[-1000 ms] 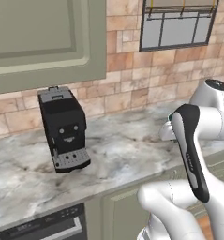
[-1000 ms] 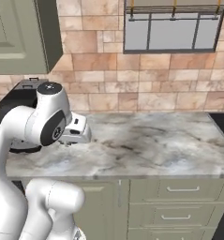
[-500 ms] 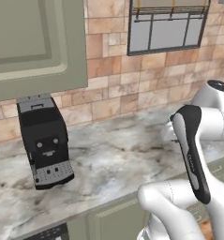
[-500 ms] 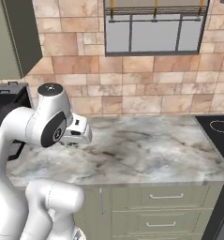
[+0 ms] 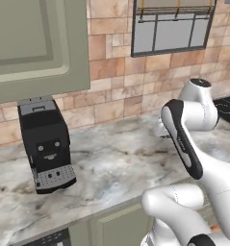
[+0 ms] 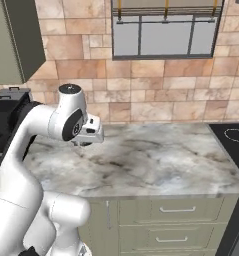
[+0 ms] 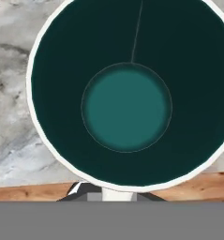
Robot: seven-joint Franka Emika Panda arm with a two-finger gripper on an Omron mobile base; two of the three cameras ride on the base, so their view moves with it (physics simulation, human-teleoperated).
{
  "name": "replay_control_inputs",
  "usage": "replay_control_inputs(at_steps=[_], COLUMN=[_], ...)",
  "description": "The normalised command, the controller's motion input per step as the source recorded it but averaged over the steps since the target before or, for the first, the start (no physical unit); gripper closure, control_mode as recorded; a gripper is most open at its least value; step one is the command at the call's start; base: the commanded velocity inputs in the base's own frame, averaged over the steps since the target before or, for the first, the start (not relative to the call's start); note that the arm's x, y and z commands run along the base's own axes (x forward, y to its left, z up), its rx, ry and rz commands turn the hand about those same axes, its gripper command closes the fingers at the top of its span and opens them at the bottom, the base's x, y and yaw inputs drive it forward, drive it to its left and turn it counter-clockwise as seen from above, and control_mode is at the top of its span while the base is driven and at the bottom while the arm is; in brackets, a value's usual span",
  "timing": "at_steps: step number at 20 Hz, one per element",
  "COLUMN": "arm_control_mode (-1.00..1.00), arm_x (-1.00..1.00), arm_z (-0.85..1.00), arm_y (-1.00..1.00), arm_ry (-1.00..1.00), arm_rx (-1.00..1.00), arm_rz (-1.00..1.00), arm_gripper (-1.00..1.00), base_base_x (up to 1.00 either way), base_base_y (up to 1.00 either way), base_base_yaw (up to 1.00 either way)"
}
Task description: Clear the mugs and bowl far away from the sink.
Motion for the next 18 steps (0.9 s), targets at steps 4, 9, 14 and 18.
replay_control_inputs(at_steps=[4,9,14,18], arm_control_mode=[-1.00,-1.00,-1.00,-1.00], arm_x=[0.61,0.44,0.57,0.47], arm_z=[-0.04,-0.09,-0.45,-0.53], arm_y=[0.00,0.02,0.20,0.42], arm_ry=[0.01,0.01,0.00,0.00], arm_rx=[0.00,-0.03,-0.11,-0.14], arm_rz=[0.20,0.15,0.05,0.00], arm_gripper=[1.00,1.00,1.00,1.00], base_base_x=[0.00,0.00,0.00,0.00], base_base_y=[0.00,0.00,0.00,0.00], base_base_yaw=[0.00,0.00,0.00,0.00])
